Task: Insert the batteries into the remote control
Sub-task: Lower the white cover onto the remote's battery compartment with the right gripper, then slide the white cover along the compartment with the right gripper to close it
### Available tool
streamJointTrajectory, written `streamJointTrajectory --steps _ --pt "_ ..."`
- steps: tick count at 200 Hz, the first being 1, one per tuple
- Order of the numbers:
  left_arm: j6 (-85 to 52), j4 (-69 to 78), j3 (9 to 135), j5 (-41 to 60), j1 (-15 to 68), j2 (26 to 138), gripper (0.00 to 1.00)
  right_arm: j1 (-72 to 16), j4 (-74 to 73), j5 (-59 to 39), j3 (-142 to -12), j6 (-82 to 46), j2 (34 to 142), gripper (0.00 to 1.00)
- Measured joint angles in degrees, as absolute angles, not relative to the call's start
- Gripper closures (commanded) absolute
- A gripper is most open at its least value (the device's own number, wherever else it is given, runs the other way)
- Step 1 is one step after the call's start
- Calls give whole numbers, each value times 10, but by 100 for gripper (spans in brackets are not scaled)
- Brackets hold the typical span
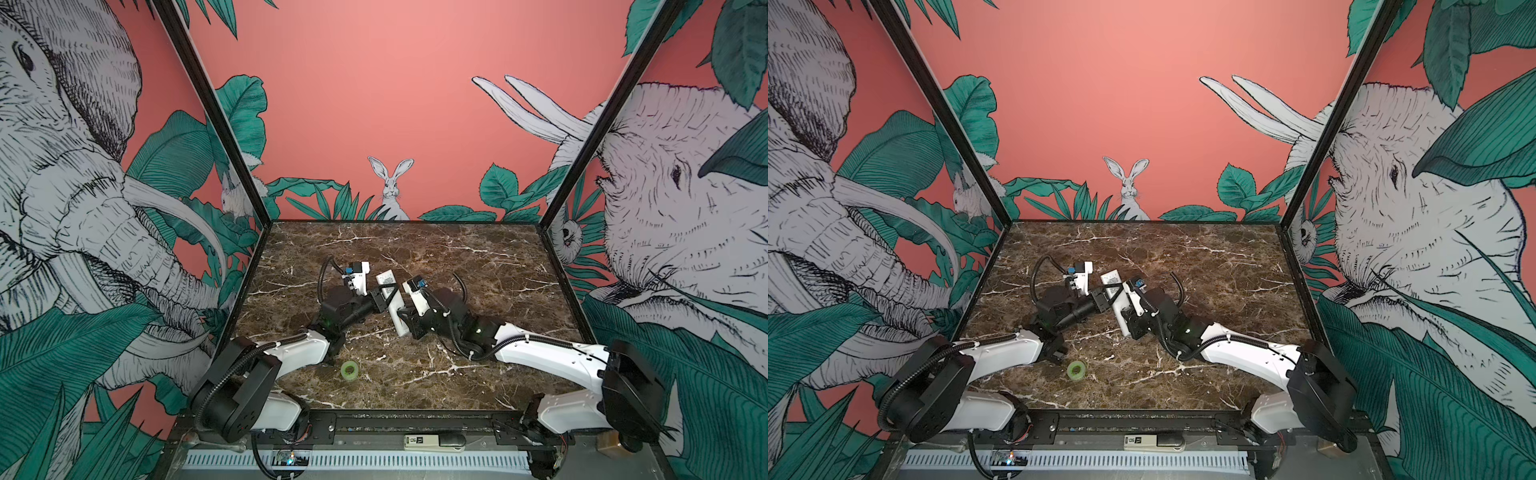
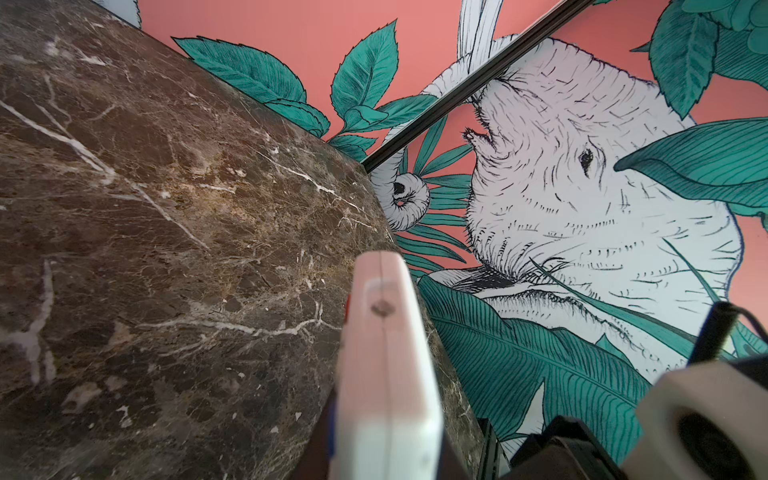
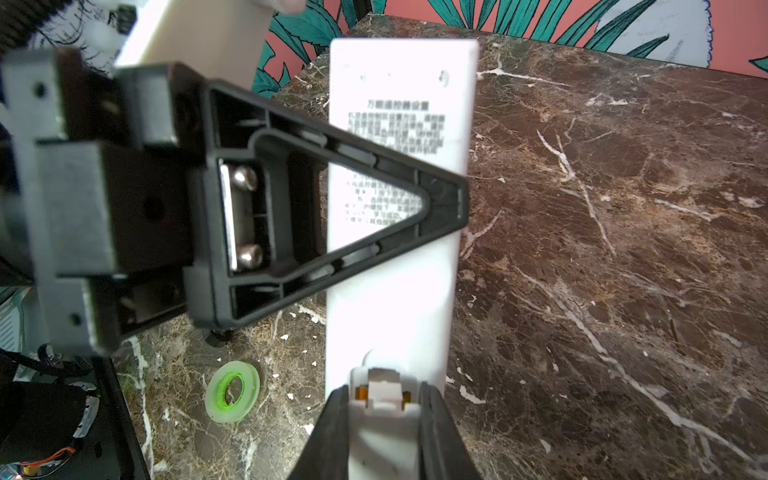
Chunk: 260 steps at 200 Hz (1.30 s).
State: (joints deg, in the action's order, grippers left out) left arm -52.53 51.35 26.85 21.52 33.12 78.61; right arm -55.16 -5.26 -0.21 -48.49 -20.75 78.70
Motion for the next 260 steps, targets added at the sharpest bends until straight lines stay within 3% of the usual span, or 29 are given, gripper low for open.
streamJointTrajectory --steps 132,182,260 --pt "-529 522 268 215 332 786 100 -553 -69 -6 -479 -210 786 61" --pt "-531 527 265 216 332 786 100 -555 -70 -6 -478 -212 781 55" --pt "-532 533 264 216 332 786 100 -555 -55 11 -464 -215 741 56"
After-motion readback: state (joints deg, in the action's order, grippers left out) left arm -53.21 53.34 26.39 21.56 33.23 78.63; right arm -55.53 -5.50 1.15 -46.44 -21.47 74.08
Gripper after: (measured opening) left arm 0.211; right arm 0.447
